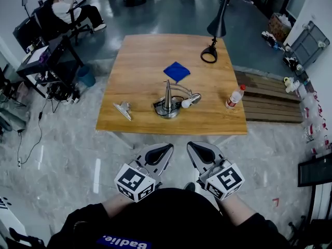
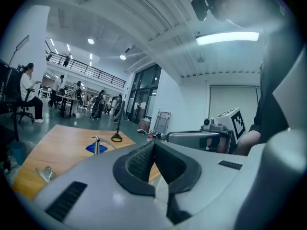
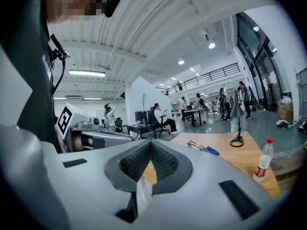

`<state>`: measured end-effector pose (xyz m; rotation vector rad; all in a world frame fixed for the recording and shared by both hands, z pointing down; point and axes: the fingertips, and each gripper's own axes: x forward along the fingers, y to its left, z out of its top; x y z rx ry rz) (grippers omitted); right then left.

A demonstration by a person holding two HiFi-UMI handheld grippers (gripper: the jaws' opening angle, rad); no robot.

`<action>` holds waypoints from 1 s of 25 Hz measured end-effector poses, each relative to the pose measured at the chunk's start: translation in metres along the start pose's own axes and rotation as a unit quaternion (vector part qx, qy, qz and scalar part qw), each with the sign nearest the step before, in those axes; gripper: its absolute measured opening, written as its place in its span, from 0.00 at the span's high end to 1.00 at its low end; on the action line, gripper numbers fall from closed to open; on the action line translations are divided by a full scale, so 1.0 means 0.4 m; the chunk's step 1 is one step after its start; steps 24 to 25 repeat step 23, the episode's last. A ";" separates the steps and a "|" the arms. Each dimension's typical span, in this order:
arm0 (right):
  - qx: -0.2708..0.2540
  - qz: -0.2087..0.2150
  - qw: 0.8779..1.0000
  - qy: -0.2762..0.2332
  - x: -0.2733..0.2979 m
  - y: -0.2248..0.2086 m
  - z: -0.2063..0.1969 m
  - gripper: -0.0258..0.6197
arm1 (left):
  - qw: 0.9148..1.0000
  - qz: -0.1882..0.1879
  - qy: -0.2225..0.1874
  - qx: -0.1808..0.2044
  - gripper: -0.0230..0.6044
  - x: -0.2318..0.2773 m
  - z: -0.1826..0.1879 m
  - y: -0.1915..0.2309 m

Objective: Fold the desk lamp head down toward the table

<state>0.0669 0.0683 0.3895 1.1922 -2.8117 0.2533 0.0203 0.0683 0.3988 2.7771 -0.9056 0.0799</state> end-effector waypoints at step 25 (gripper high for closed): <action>-0.006 -0.002 1.000 0.013 0.008 0.030 -0.025 0.95 | 1.000 0.015 0.004 0.013 0.95 -0.029 -0.026 0.006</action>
